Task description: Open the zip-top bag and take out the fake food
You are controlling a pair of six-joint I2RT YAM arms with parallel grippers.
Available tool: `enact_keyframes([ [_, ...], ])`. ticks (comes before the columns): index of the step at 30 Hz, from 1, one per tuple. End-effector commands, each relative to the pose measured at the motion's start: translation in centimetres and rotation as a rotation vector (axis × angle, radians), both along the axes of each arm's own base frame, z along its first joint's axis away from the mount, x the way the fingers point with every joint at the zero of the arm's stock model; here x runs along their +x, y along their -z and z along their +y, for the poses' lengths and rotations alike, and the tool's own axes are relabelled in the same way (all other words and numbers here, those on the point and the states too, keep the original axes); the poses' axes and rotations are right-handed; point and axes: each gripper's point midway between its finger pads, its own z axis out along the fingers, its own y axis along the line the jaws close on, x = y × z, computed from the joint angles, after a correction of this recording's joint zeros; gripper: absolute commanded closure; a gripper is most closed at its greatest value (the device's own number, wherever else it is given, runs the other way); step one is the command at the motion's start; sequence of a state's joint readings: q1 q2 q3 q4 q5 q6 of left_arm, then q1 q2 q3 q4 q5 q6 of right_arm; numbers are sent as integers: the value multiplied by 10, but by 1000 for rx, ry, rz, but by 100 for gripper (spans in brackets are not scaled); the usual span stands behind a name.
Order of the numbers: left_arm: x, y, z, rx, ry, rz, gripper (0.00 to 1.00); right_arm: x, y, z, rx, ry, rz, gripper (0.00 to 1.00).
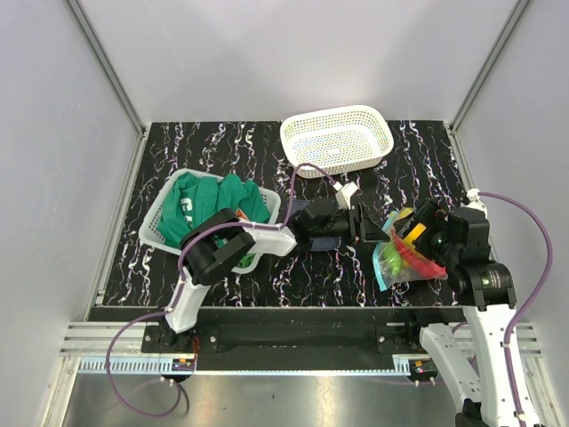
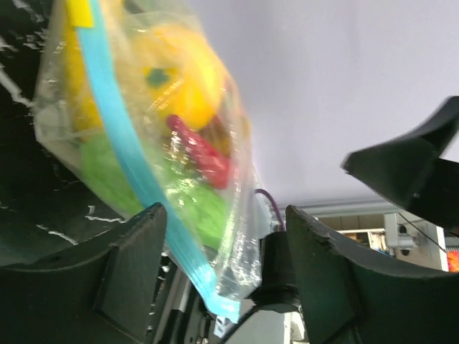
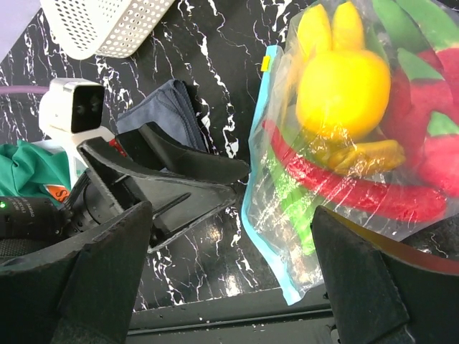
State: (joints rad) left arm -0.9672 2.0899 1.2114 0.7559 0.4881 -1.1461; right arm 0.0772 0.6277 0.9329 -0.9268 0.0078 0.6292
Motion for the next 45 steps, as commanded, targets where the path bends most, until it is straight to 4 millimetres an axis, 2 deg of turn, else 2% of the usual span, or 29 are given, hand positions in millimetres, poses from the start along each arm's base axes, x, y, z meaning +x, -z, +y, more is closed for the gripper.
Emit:
enact_keyframes([
  [1,13,-23,-9,-16,-63,-120,32,0,-5,-1,-29,-23,-13,0],
  [4,16,-8,-6,52,-89,-147,33,0,-2,5,-14,-56,-2,0],
  [6,14,3,-10,46,-79,-105,34,1,1,5,-12,-56,4,0],
  [9,13,8,-16,14,-66,-65,34,1,2,6,-12,-61,6,0],
  [12,13,-4,-24,-53,-46,-52,34,1,1,7,-8,-64,0,0],
  [13,12,0,-27,-50,-36,-44,37,0,1,6,-9,-63,-3,0],
  [14,15,-9,-31,-72,-33,-56,37,-1,2,7,-7,-65,0,0],
  [15,14,-10,-33,-79,-31,-47,39,0,1,7,-4,-63,-4,0],
  [18,16,-10,-34,-99,-31,-32,52,0,-1,9,1,-72,-7,0],
  [20,19,-12,-32,-101,-35,-38,67,0,0,9,1,-72,-4,0],
  [23,23,-17,-27,-68,-49,-72,80,0,0,8,0,-68,-4,0],
  [25,28,-22,-25,-36,-59,-130,99,1,1,8,-2,-67,0,0],
  [29,32,-35,-16,84,-72,-254,100,5,-1,4,-18,-53,6,0],
  [30,35,-41,-15,102,-84,-283,100,9,0,4,-22,-50,18,0],
  [31,34,-35,-10,160,-82,-289,100,12,-7,3,-30,-52,6,0],
  [32,35,-37,-6,187,-80,-341,100,15,-10,1,-50,-55,8,0],
  [33,36,-48,-2,202,-100,-370,100,22,-6,-5,-79,-29,38,0],
  [35,35,-45,6,270,-91,-414,100,33,-18,-10,-109,-10,34,0],
  [36,35,-55,10,271,-102,-440,100,43,-13,-11,-118,-12,78,0],
  [37,34,-54,14,295,-98,-448,100,50,-26,-11,-121,-8,65,0],
  [39,36,-63,17,308,-99,-496,100,65,-27,-11,-135,-16,94,0],
  [40,34,-60,21,340,-90,-492,100,73,-40,-11,-138,-14,70,0],
  [41,37,-73,19,331,-89,-530,100,78,-46,-12,-140,-14,62,0],
  [42,38,-77,19,338,-88,-542,100,86,-43,-11,-140,-19,83,0],
  [43,38,-78,21,361,-76,-545,100,93,-52,-11,-136,-17,62,0],
  [44,40,-94,19,348,-75,-587,100,98,-53,-11,-133,-27,64,0],
  [45,42,-99,19,353,-77,-601,100,105,-47,-11,-127,-31,90,0],
])
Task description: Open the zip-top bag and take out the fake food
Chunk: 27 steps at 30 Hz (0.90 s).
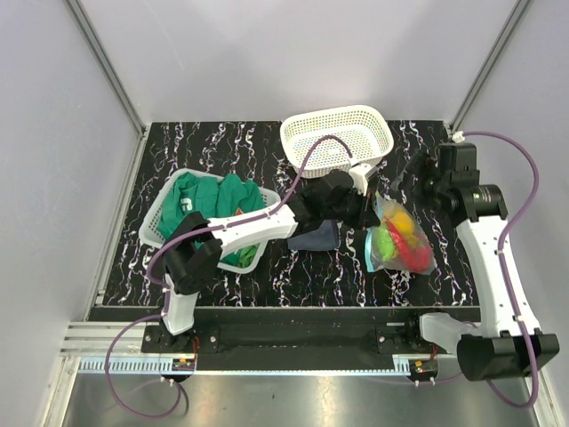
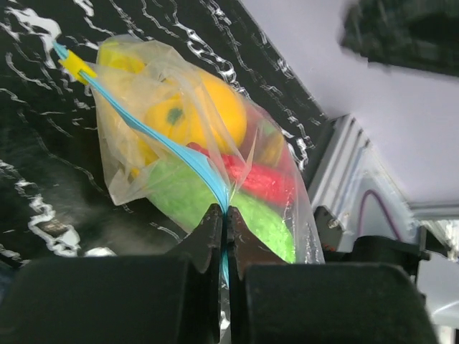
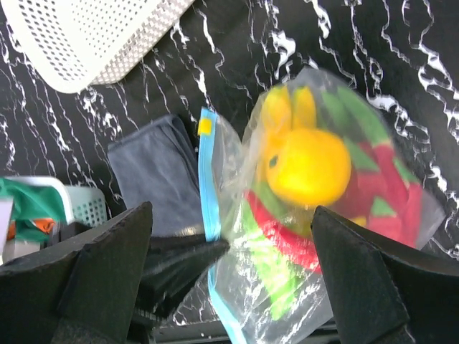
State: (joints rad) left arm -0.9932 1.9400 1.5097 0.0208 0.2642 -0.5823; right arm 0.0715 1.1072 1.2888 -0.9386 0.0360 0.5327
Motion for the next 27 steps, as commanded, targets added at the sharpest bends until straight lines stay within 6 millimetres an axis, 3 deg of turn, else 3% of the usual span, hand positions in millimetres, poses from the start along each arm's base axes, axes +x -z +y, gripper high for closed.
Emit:
enact_keyframes([
  [1,12,-63,6,9,9,-177,100,26,-20,-14,-12,10,-37,0],
  [3,16,-80,4,8,20,-223,100,34,-13,-3,28,-53,-6,0],
  [9,16,-104,-1,8,66,-266,100,41,-22,3,42,-83,-15,0],
  [15,11,-100,-9,18,127,-250,100,41,-14,18,99,-159,25,2],
  [19,9,-101,-10,14,136,-245,100,39,-17,16,77,-173,29,5],
  [24,2,-97,-13,16,153,-238,100,39,-6,21,96,-203,74,17],
  [27,-1,-98,-15,12,164,-237,100,43,-4,21,88,-207,79,20],
])
